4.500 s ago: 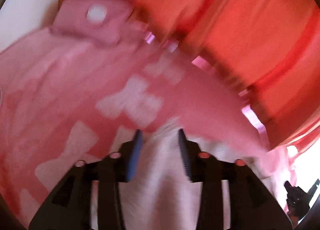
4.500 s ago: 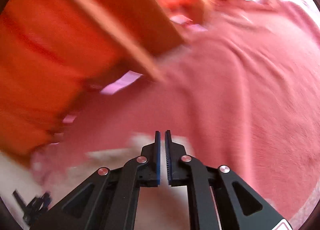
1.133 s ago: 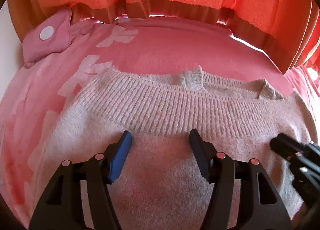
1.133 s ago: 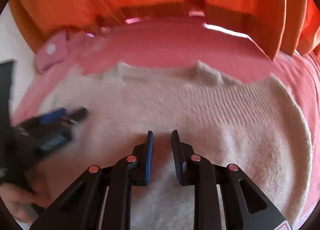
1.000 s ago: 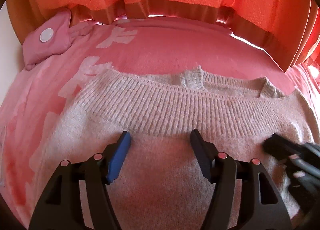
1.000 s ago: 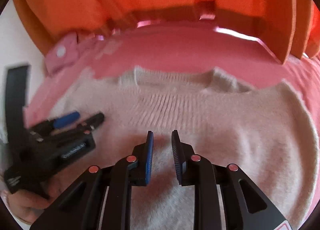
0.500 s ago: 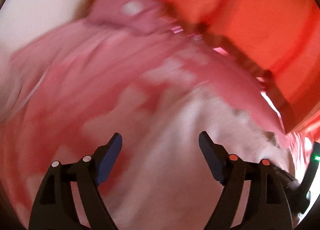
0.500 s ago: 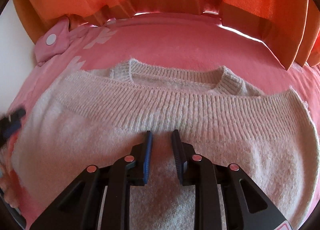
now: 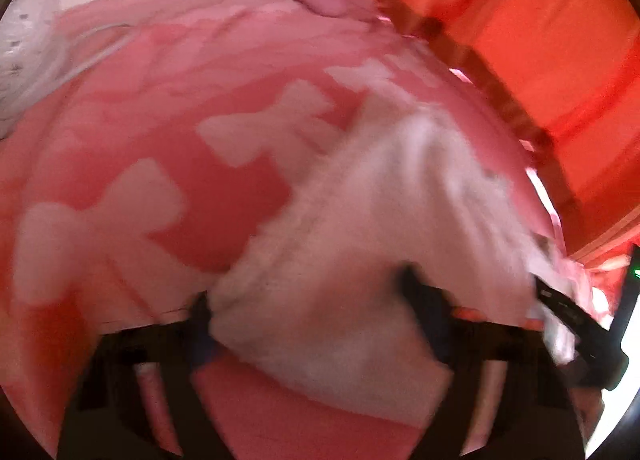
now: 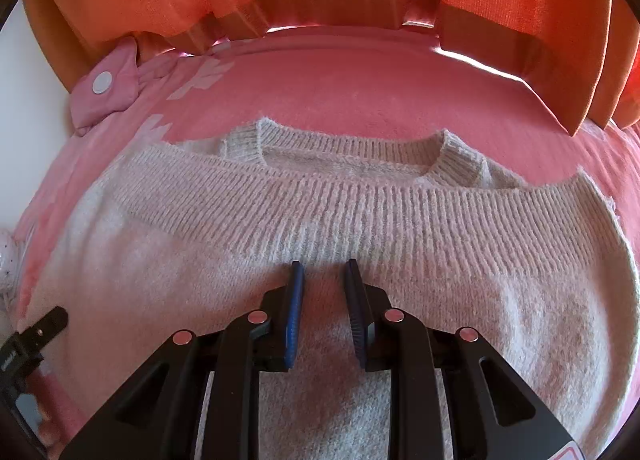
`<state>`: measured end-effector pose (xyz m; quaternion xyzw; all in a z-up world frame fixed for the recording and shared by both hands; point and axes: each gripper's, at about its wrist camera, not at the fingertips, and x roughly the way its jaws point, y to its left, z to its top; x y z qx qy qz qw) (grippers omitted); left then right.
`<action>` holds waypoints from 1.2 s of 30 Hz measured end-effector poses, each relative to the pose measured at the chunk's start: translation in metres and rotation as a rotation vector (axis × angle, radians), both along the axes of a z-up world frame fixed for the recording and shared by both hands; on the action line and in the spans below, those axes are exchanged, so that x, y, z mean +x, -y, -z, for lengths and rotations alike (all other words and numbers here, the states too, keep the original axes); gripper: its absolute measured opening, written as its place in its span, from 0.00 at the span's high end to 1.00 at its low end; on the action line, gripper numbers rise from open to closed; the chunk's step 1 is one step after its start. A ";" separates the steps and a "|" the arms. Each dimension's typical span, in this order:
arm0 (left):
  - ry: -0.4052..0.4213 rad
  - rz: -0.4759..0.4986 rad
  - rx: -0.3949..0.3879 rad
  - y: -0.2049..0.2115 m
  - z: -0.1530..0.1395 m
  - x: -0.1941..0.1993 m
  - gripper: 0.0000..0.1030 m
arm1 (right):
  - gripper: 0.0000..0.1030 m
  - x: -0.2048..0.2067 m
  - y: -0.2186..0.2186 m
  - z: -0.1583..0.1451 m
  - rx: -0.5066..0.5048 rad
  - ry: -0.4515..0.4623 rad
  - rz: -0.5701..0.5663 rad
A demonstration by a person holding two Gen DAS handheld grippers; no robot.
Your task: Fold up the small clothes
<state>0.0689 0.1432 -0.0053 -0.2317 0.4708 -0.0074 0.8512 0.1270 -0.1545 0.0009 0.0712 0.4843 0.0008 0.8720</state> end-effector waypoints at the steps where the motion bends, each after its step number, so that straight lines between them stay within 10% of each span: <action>1: 0.009 0.011 -0.016 0.001 -0.002 0.000 0.63 | 0.78 0.000 0.001 0.000 0.001 0.000 0.000; 8: 0.227 0.117 -0.062 0.045 -0.082 -0.011 0.78 | 0.77 -0.006 0.026 -0.009 0.111 0.004 0.031; 13: 0.411 0.389 -0.068 0.150 -0.148 -0.036 0.78 | 0.75 -0.051 0.109 -0.044 0.297 0.148 0.247; 21: 0.238 0.779 0.009 0.316 -0.062 -0.060 0.77 | 0.59 -0.169 0.237 -0.048 0.326 0.211 0.513; 24: 0.295 0.788 0.041 0.313 -0.049 -0.083 0.73 | 0.59 -0.195 0.248 -0.042 0.348 0.184 0.487; 29: 0.443 0.725 0.153 0.263 -0.087 -0.109 0.21 | 0.38 -0.191 0.226 -0.047 0.448 0.182 0.356; 36: 0.360 0.699 0.448 0.222 -0.050 -0.109 0.15 | 0.35 -0.133 0.176 -0.029 0.586 0.016 0.171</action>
